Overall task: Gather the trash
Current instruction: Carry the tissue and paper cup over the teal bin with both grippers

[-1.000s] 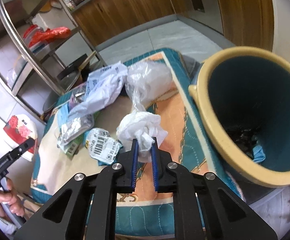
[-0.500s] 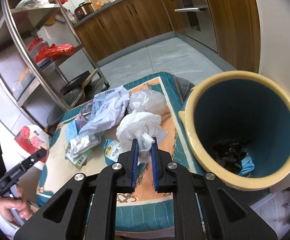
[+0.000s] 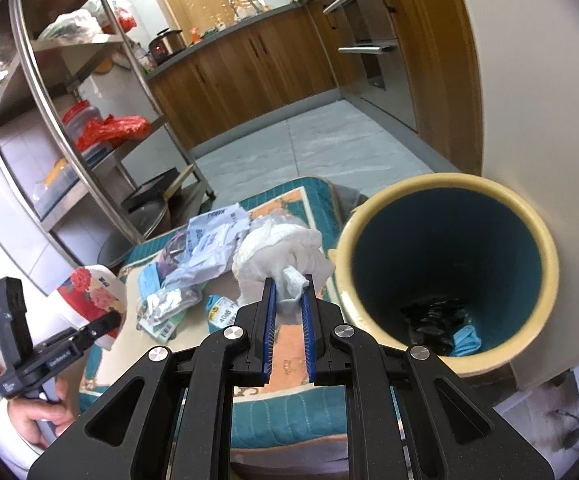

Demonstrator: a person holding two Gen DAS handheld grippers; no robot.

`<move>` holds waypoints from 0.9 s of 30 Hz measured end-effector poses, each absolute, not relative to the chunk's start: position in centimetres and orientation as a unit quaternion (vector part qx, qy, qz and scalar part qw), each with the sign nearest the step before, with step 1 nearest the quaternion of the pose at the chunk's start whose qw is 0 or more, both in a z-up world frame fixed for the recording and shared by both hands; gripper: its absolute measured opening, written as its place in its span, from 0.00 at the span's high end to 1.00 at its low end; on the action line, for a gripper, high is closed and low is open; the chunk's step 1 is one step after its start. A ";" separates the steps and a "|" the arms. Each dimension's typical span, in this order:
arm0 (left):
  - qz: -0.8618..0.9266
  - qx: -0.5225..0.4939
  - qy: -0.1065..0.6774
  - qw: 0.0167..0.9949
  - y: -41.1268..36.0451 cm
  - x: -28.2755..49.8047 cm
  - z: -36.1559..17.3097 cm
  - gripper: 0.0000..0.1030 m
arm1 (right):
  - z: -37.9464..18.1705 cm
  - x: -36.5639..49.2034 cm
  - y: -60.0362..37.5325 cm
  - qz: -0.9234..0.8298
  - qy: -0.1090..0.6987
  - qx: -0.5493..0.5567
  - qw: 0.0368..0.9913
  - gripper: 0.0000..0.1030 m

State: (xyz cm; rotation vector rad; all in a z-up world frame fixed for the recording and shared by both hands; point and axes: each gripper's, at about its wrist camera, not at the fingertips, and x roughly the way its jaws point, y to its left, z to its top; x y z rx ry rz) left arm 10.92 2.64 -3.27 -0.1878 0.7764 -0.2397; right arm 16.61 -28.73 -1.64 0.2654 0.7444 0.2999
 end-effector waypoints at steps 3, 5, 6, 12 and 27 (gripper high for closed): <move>-0.130 -0.087 0.377 0.913 1.5 11.3 -3.0 0.83 | -1.5 16.2 -29.6 0.139 0.358 0.131 0.914 0.87; -0.138 -0.085 0.377 0.912 0.7 11.5 -2.7 0.83 | -1.5 15.9 -30.3 0.131 0.358 0.134 0.915 0.87; -0.143 -0.084 0.376 0.911 0.2 11.6 -2.6 0.83 | -1.6 15.9 -30.7 0.126 0.357 0.136 0.915 0.87; -0.174 -0.076 0.376 0.907 -3.1 12.7 -2.0 0.83 | -1.8 15.5 -32.6 0.105 0.355 0.147 0.917 0.87; -0.252 -0.072 0.390 0.882 -12.9 15.8 -2.0 0.83 | -2.6 15.6 -35.4 0.059 0.355 0.171 0.917 0.87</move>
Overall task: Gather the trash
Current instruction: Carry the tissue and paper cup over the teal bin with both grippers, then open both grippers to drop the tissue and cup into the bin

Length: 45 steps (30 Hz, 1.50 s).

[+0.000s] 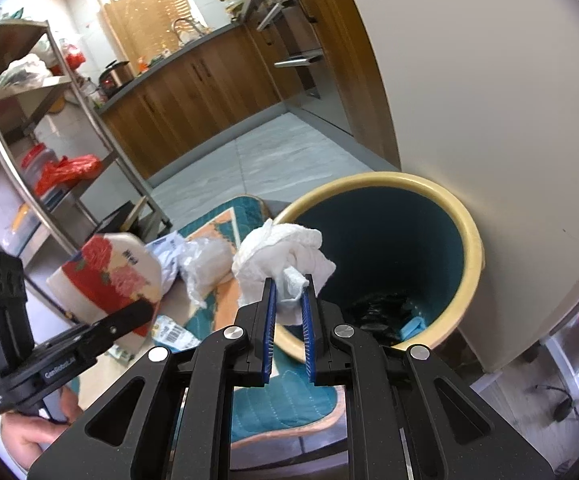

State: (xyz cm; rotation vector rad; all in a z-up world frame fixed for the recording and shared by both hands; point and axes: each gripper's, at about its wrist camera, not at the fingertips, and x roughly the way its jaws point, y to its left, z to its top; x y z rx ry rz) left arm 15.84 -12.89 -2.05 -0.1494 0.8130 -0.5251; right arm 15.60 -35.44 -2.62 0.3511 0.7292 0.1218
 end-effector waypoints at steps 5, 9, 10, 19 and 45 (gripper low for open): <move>-0.274 -0.066 0.400 0.872 -16.3 17.5 -2.2 0.83 | -3.5 16.0 -36.0 0.044 0.367 0.174 0.913 0.87; -0.285 -0.062 0.412 0.863 -18.2 18.7 -2.5 0.82 | -4.4 16.3 -36.5 0.033 0.377 0.181 0.908 0.87; -0.290 -0.063 0.418 0.859 -18.7 19.1 -2.7 0.82 | -4.7 16.4 -36.7 0.030 0.381 0.182 0.906 0.87; -0.286 -0.042 0.455 0.842 -22.0 22.1 -4.8 0.81 | -6.5 17.7 -37.2 0.018 0.413 0.193 0.890 0.87; -0.290 -0.062 0.469 0.832 -22.1 23.4 -5.9 0.44 | -7.3 17.7 -39.1 -0.014 0.408 0.222 0.886 0.69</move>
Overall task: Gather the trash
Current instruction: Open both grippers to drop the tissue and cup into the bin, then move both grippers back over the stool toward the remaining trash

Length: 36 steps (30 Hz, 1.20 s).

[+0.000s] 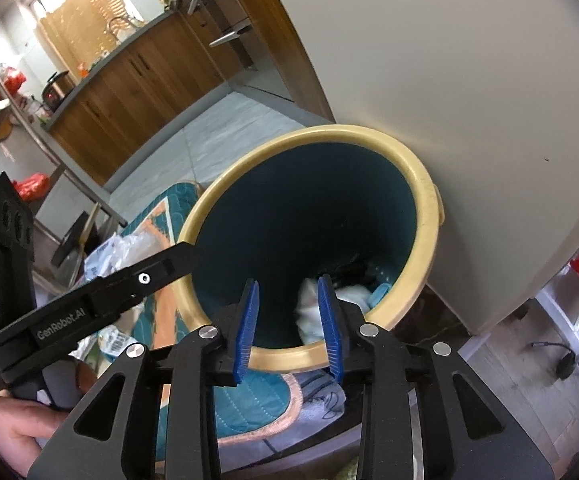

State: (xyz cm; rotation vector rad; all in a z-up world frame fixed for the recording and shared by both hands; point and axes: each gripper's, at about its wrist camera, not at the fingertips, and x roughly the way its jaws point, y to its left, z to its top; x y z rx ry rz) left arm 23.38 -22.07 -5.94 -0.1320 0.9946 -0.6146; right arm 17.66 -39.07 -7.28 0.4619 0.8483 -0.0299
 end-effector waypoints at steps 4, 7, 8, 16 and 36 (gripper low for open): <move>-0.289 -0.060 0.458 0.838 -21.6 23.1 -5.2 0.35 | -7.3 17.7 -39.3 -0.014 0.406 0.229 0.885 0.66; -0.281 -0.055 0.446 0.848 -20.9 22.6 -4.4 0.19 | -7.2 17.7 -39.2 -0.010 0.402 0.229 0.886 0.63; -0.277 -0.053 0.443 0.851 -20.6 22.3 -4.1 0.16 | -7.1 17.7 -39.1 -0.008 0.401 0.229 0.887 0.62; -0.253 -0.046 0.421 0.870 -16.8 20.4 -2.7 0.13 | -6.9 17.7 -38.2 0.003 0.399 0.227 0.888 0.54; -0.159 -0.040 0.420 0.893 -2.5 15.0 -2.8 0.12 | -6.2 17.6 -33.4 0.063 0.412 0.153 0.896 0.42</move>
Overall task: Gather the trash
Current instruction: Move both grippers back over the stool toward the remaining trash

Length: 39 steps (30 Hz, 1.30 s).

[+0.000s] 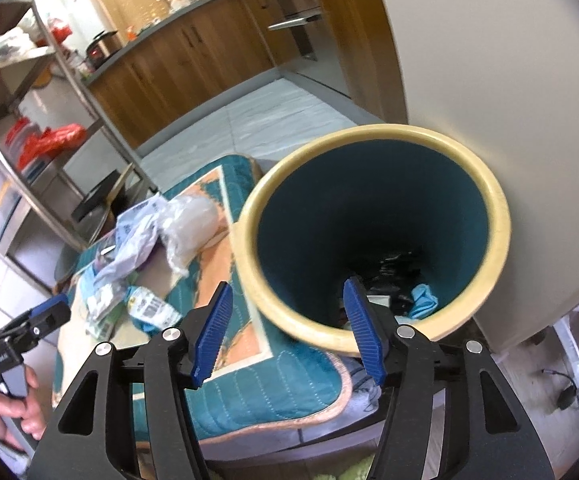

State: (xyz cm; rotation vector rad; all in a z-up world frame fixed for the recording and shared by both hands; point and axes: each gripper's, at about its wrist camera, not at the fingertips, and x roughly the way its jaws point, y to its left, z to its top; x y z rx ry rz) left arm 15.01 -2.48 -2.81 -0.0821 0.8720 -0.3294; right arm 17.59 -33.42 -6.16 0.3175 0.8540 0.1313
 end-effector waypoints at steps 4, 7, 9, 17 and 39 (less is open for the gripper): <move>-0.136 -0.049 0.415 0.898 0.0 14.2 -3.1 0.12 | -6.0 17.5 -32.7 0.074 0.413 0.147 0.896 0.41; -0.112 -0.059 0.417 0.900 1.7 14.1 -3.7 0.12 | -5.9 17.6 -31.9 0.085 0.416 0.143 0.894 0.39; -0.098 -0.067 0.420 0.900 2.6 14.2 -4.1 0.12 | -5.8 17.6 -31.3 0.091 0.418 0.139 0.893 0.39; -0.079 -0.121 0.435 0.889 5.2 14.9 -6.3 0.13 | -6.0 18.0 -28.6 0.121 0.427 0.135 0.886 0.39; -0.094 0.050 0.415 0.904 4.8 16.9 -6.1 0.11 | -9.0 20.3 -18.2 0.213 0.468 0.030 0.857 0.39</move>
